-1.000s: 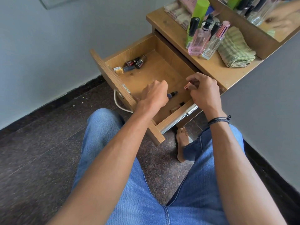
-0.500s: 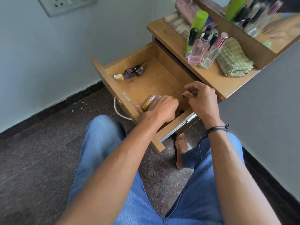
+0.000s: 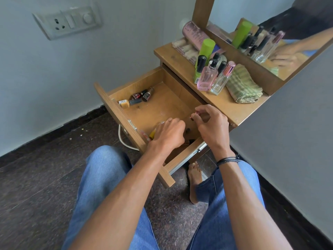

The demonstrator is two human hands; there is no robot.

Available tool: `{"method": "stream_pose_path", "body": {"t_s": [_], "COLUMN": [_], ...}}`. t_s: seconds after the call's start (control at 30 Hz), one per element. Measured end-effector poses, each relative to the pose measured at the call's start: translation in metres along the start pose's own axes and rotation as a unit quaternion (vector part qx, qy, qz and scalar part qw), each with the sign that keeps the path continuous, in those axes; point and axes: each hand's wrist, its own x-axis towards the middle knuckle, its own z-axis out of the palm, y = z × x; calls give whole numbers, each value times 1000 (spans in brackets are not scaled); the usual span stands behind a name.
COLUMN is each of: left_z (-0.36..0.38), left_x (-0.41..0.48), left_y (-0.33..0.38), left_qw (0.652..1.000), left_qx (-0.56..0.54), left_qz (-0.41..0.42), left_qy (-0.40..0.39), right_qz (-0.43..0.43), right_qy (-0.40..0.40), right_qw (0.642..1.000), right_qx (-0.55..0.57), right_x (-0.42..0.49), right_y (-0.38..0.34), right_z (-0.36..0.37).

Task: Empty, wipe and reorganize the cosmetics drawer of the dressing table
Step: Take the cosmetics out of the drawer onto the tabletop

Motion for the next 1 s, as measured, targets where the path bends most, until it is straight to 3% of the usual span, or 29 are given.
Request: {"method": "stream_pose_path", "body": {"t_s": [0.13,0.33,0.43,0.7,1.0], "left_z": [-2,3,4,8,10], "left_x": [4,4,4,6,8], "left_y": [-3,-7,-9,-15,-15], "left_qw": [999,997,997,997,997], "left_qx": [-35,-71,-71,-79,-82], "left_qz": [-22,-10,-8,2,-5], "left_qy": [7,19,17,2,8], "right_qz": [-6,-92,-83,-41,-23], "right_qy": [26,178,216,163,145], "right_qw": [999,976,972,984,989], "right_qx": [45,82,52,-51,-6], "right_x": [0,32,60,95,97], "right_y": [-9,-55,-74,-81,-80], "right_z": [-7,-49,-67,-75,-79]}}
